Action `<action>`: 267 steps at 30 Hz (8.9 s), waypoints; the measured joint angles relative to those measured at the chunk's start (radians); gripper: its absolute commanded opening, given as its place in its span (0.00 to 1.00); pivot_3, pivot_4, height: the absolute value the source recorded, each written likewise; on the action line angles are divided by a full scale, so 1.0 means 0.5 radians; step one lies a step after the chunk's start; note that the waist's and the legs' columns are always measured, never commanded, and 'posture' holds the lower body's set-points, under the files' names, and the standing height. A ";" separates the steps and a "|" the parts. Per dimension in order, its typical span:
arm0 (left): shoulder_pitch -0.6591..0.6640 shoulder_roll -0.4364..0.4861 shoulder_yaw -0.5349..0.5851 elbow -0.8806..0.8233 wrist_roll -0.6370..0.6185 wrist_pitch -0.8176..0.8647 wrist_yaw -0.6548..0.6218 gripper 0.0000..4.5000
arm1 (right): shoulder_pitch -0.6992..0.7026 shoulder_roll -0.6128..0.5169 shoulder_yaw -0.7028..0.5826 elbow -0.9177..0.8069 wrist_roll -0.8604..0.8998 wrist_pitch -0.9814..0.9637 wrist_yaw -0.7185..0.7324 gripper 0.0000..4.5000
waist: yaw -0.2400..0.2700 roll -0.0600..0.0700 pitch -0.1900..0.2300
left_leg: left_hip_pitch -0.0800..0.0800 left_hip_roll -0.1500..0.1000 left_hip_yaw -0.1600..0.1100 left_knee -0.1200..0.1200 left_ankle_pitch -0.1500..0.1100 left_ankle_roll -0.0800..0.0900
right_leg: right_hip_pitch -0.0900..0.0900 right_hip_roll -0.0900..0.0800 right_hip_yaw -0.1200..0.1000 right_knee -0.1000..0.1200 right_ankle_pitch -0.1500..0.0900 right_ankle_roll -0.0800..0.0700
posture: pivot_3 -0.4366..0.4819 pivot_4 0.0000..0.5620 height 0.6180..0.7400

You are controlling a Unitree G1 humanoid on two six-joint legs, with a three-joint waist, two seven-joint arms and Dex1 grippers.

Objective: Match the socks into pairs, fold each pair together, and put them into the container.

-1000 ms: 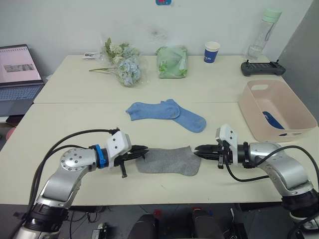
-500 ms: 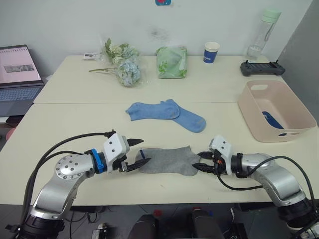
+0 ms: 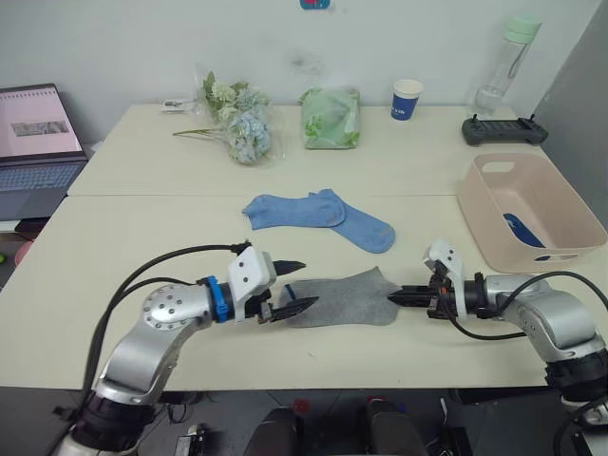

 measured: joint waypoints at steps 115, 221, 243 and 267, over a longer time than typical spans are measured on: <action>-0.770 -0.003 0.385 -0.037 -0.754 0.737 0.189 1.00 | -1.033 0.225 -0.614 0.158 0.379 0.875 -0.833 0.00 | -0.006 0.004 -0.004 | -0.009 -0.002 0.000 -0.001 0.003 -0.005 | -0.008 0.001 -0.001 -0.001 0.000 0.001 | 0.48 0.27 1.00; 0.818 -0.483 0.795 -0.114 0.068 0.010 1.009 1.00 | 0.605 0.723 -0.370 -0.341 -0.827 -0.966 -1.025 0.99 | 0.048 0.004 -0.004 | -0.007 -0.002 0.005 0.008 0.003 -0.005 | -0.008 -0.002 0.008 0.002 0.006 0.004 | 0.48 0.27 1.00; 0.059 -0.244 0.544 0.356 0.151 0.014 0.866 1.00 | -0.040 0.521 -0.100 -0.345 -0.593 -0.683 -0.688 0.99 | 0.043 0.001 -0.004 | 0.007 0.000 0.008 -0.002 0.003 -0.004 | 0.001 0.008 0.008 -0.003 0.005 0.005 | 0.48 0.27 1.00; -1.238 -0.413 0.254 2.430 0.504 -0.432 0.665 0.39 | -0.077 0.557 0.017 -0.537 -0.538 -0.409 -0.817 1.00 | -0.009 -0.002 -0.006 | -0.014 -0.004 0.004 0.009 0.005 -0.007 | -0.023 0.001 0.004 0.017 0.005 0.006 | 0.48 0.27 1.00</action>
